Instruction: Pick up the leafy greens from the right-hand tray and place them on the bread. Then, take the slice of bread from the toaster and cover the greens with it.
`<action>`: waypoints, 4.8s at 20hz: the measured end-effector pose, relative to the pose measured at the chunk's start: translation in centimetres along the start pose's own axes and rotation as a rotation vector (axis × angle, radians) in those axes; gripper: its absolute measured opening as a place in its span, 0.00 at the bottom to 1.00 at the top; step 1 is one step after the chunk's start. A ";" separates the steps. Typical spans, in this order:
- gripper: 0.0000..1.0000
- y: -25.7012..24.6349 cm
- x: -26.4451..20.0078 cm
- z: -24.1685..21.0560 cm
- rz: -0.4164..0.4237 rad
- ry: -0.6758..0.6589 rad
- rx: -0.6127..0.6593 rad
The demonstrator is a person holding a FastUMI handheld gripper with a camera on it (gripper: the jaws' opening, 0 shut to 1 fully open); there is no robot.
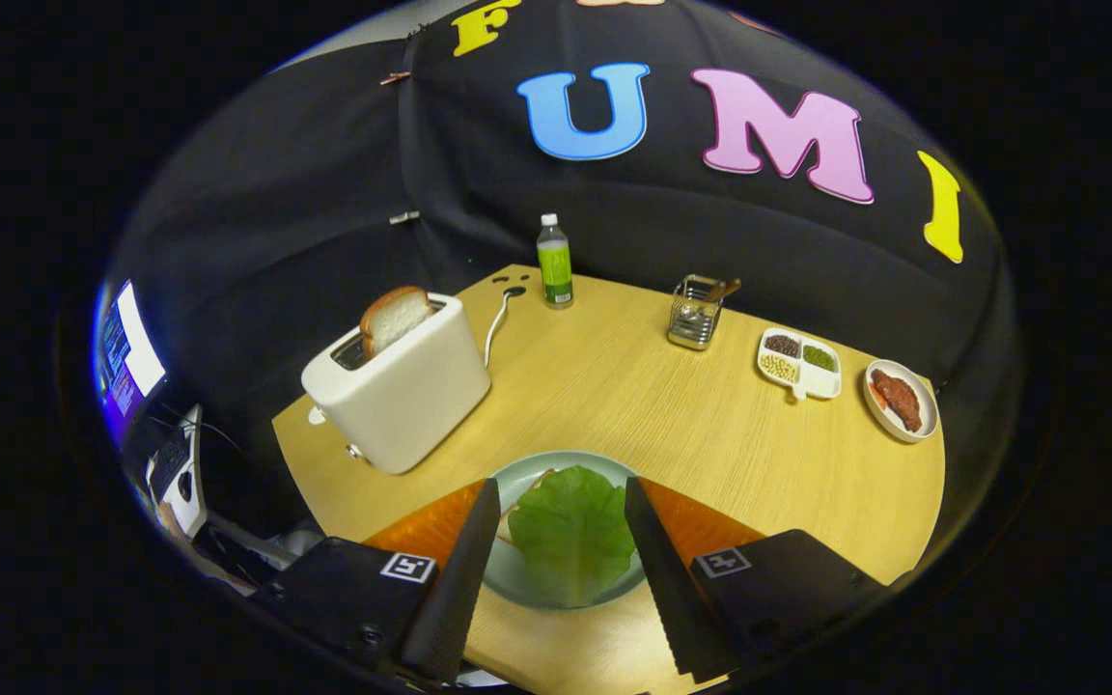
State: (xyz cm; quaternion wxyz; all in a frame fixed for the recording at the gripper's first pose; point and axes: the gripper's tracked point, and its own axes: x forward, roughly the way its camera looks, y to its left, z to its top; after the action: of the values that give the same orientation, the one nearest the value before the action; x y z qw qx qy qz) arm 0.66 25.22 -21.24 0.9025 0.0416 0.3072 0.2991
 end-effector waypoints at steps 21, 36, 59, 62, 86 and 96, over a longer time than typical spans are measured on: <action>0.82 11.5 -13.4 24.7 -0.045 -0.669 -0.270; 0.94 17.9 8.0 18.5 -0.013 -0.263 -0.110; 0.11 19.6 18.2 10.3 -0.125 0.083 0.200; 0.11 19.2 16.2 12.9 -0.108 0.019 0.231; 0.11 1.7 2.1 1.2 -0.263 -0.001 0.344; 0.11 1.2 7.4 -4.2 -0.213 0.032 0.630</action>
State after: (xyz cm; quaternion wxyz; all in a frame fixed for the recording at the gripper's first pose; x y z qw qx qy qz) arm 2.28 29.96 -28.26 0.8665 0.2817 0.4012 0.0941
